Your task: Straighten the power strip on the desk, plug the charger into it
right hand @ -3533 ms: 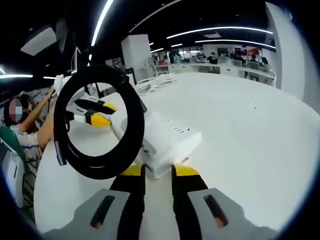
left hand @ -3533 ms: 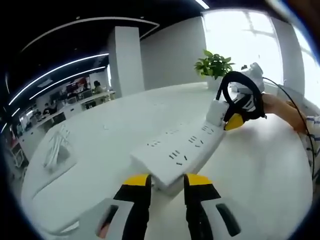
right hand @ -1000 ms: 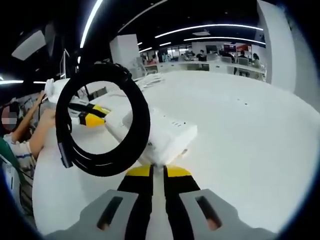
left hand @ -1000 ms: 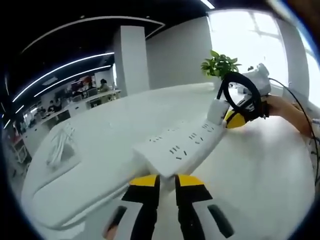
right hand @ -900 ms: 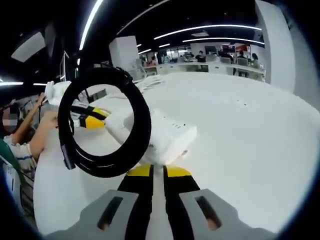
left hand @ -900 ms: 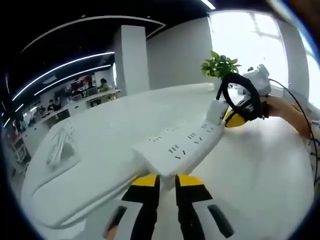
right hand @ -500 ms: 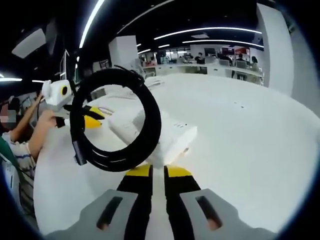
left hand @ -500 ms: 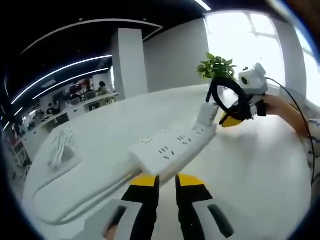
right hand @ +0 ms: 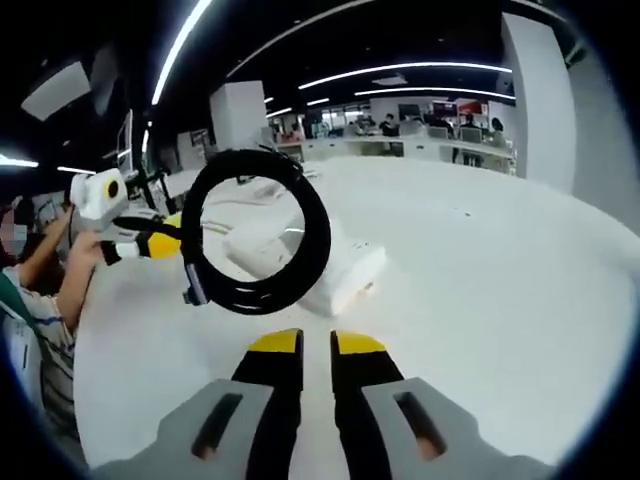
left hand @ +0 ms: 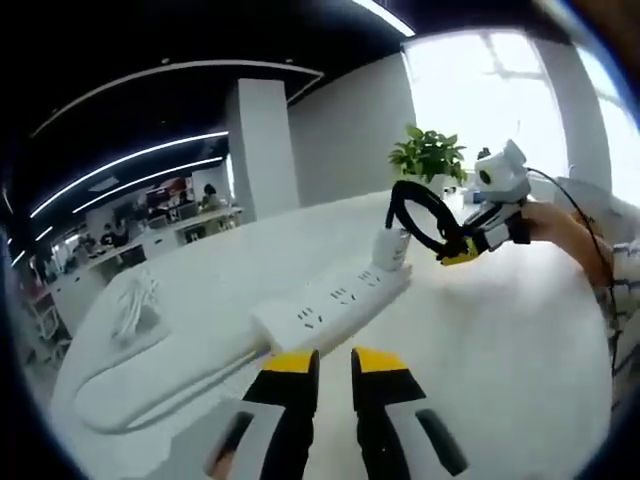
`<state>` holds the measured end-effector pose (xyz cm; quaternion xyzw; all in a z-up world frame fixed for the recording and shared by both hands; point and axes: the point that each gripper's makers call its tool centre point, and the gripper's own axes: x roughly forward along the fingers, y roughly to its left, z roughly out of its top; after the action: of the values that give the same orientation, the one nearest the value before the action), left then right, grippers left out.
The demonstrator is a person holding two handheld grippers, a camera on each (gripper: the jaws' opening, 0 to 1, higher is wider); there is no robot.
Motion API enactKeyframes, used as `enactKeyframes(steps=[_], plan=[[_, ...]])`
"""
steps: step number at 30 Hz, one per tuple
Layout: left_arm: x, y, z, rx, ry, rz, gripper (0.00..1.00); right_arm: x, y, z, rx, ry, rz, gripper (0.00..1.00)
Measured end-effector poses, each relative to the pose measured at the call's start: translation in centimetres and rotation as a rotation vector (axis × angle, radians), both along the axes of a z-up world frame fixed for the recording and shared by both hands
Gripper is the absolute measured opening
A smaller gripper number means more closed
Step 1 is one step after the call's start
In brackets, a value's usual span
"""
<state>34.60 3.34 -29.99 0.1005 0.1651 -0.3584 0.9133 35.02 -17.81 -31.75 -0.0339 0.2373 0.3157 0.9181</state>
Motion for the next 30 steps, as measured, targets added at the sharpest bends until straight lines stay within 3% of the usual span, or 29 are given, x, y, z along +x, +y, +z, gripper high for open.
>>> enactKeyframes(steps=[7,13,19,26,30], plan=[[-2.2,0.7,0.4,0.021,-0.027,0.033,0.12,-2.5,0.4,0.7,0.019,-0.027,-0.002,0.09],[-4.8,0.9,0.8,-0.075,0.005,0.064,0.12,-4.9,1.1,1.1,0.041,-0.052,0.002,0.10],[-7.0,1.5,0.5,-0.045,-0.044,0.099,0.12,-7.0,1.6,1.0,0.048,-0.053,-0.016,0.14],[-9.0,2.4,0.1,-0.072,-0.028,0.131,0.08,-9.0,1.8,1.1,0.046,-0.060,-0.034,0.15],[-9.5,3.1,0.1,-0.059,-0.047,0.165,0.08,-9.7,1.8,1.3,0.049,-0.065,-0.040,0.15]])
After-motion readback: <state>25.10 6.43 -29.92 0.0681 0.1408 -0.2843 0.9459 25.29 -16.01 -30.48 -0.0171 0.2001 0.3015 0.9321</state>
